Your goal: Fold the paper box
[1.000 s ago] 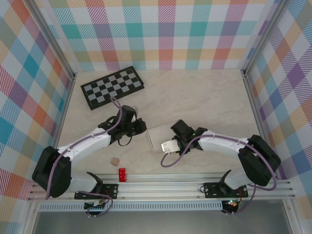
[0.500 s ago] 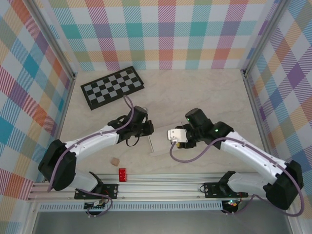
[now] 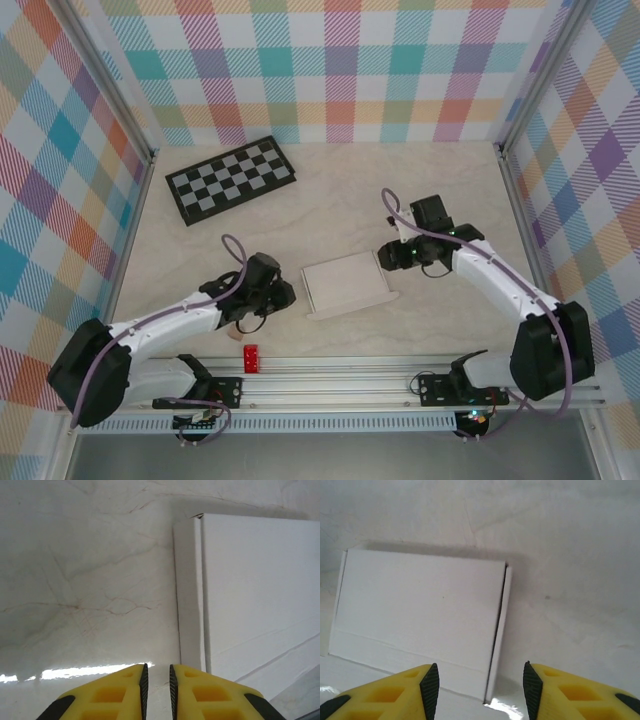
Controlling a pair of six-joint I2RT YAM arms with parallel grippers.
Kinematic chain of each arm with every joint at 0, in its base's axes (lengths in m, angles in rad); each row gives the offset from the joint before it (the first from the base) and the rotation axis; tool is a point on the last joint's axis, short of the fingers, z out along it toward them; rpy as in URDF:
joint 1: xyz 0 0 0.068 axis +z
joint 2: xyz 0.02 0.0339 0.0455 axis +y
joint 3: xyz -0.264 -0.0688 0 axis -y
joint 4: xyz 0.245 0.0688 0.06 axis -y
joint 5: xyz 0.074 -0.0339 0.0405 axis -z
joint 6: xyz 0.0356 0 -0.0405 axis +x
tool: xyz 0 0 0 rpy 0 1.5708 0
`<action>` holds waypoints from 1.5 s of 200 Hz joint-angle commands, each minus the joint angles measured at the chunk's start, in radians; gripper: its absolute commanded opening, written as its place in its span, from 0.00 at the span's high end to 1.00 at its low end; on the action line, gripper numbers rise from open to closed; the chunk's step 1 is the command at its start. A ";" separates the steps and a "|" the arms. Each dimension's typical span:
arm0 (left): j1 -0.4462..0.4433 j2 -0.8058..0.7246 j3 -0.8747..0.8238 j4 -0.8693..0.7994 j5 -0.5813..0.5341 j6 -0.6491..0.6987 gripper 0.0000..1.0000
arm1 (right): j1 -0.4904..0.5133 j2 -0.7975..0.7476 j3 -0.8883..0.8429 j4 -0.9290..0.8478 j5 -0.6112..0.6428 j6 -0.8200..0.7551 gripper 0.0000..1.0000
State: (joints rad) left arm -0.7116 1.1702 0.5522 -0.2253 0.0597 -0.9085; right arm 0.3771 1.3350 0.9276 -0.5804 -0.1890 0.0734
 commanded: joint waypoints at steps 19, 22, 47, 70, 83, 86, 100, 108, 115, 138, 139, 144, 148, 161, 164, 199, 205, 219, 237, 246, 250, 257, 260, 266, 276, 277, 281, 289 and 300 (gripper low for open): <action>-0.032 0.026 -0.024 0.147 0.028 -0.153 0.69 | -0.030 0.065 -0.089 0.111 -0.195 0.260 0.48; -0.034 0.034 -0.023 0.153 0.030 -0.157 0.68 | -0.032 0.070 -0.092 0.113 -0.201 0.262 0.48; -0.050 0.060 -0.053 0.226 0.024 -0.215 0.55 | -0.072 0.070 -0.141 0.151 -0.255 0.275 0.45; -0.087 0.071 -0.026 0.196 -0.023 -0.227 0.46 | -0.100 0.062 -0.169 0.160 -0.291 0.277 0.44; -0.110 0.095 -0.008 0.193 -0.036 -0.226 0.46 | -0.104 0.066 -0.179 0.154 -0.288 0.269 0.44; -0.114 0.101 -0.005 0.194 -0.037 -0.227 0.46 | -0.106 0.067 -0.182 0.153 -0.287 0.268 0.44; -0.140 0.135 0.003 0.211 -0.051 -0.234 0.47 | -0.113 0.066 -0.204 0.165 -0.286 0.260 0.44; -0.153 0.157 0.010 0.219 -0.057 -0.239 0.48 | -0.116 0.067 -0.216 0.173 -0.286 0.257 0.44; -0.162 0.175 0.012 0.228 -0.060 -0.241 0.48 | -0.118 0.070 -0.222 0.179 -0.289 0.255 0.44; -0.182 0.228 0.024 0.264 -0.072 -0.241 0.49 | -0.118 0.093 -0.235 0.206 -0.308 0.244 0.44; -0.183 0.230 0.024 0.266 -0.074 -0.241 0.49 | -0.118 0.094 -0.235 0.207 -0.310 0.244 0.44; -0.186 0.239 0.028 0.271 -0.079 -0.236 0.49 | -0.118 0.098 -0.239 0.212 -0.315 0.245 0.44; -0.188 0.244 0.034 0.276 -0.082 -0.232 0.49 | -0.118 0.101 -0.239 0.216 -0.319 0.247 0.44; -0.191 0.266 0.052 0.287 -0.081 -0.219 0.49 | -0.117 0.101 -0.248 0.232 -0.334 0.254 0.44; -0.192 0.272 0.058 0.287 -0.079 -0.215 0.49 | -0.118 0.101 -0.251 0.233 -0.335 0.257 0.44; -0.208 0.313 0.112 0.297 -0.071 -0.202 0.50 | -0.118 0.099 -0.247 0.234 -0.362 0.251 0.44; -0.209 0.312 0.118 0.294 -0.071 -0.202 0.50 | -0.118 0.097 -0.246 0.233 -0.374 0.255 0.44; -0.213 0.303 0.142 0.282 -0.065 -0.198 0.51 | -0.118 0.077 -0.238 0.222 -0.397 0.270 0.44; -0.218 0.294 0.184 0.243 -0.054 -0.182 0.50 | -0.118 0.016 -0.219 0.199 -0.416 0.293 0.44; -0.221 0.287 0.205 0.224 -0.053 -0.175 0.50 | -0.118 -0.016 -0.198 0.176 -0.420 0.301 0.44; -0.221 0.281 0.213 0.218 -0.054 -0.173 0.50 | -0.118 -0.029 -0.188 0.166 -0.421 0.306 0.44; -0.222 0.274 0.223 0.210 -0.054 -0.173 0.50 | -0.118 -0.049 -0.169 0.146 -0.423 0.310 0.44; -0.221 0.269 0.227 0.209 -0.054 -0.173 0.50 | -0.119 -0.055 -0.160 0.137 -0.422 0.314 0.44; -0.222 0.260 0.236 0.201 -0.055 -0.174 0.50 | -0.118 -0.069 -0.143 0.119 -0.423 0.318 0.44; -0.221 0.246 0.256 0.181 -0.058 -0.173 0.50 | -0.118 -0.086 -0.118 0.092 -0.423 0.327 0.45; -0.221 0.244 0.257 0.179 -0.059 -0.172 0.50 | -0.118 -0.089 -0.115 0.089 -0.423 0.327 0.45; -0.222 0.240 0.266 0.171 -0.058 -0.170 0.50 | -0.118 -0.095 -0.107 0.081 -0.423 0.331 0.45; -0.221 0.232 0.283 0.154 -0.057 -0.166 0.50 | -0.118 -0.105 -0.093 0.069 -0.423 0.339 0.45; -0.222 0.226 0.309 0.121 -0.056 -0.158 0.50 | -0.117 -0.114 -0.071 0.044 -0.421 0.347 0.45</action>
State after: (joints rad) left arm -0.9138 1.4479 0.7715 -0.1219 -0.0174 -1.0950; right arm 0.2420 1.2510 0.8021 -0.4500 -0.4995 0.3782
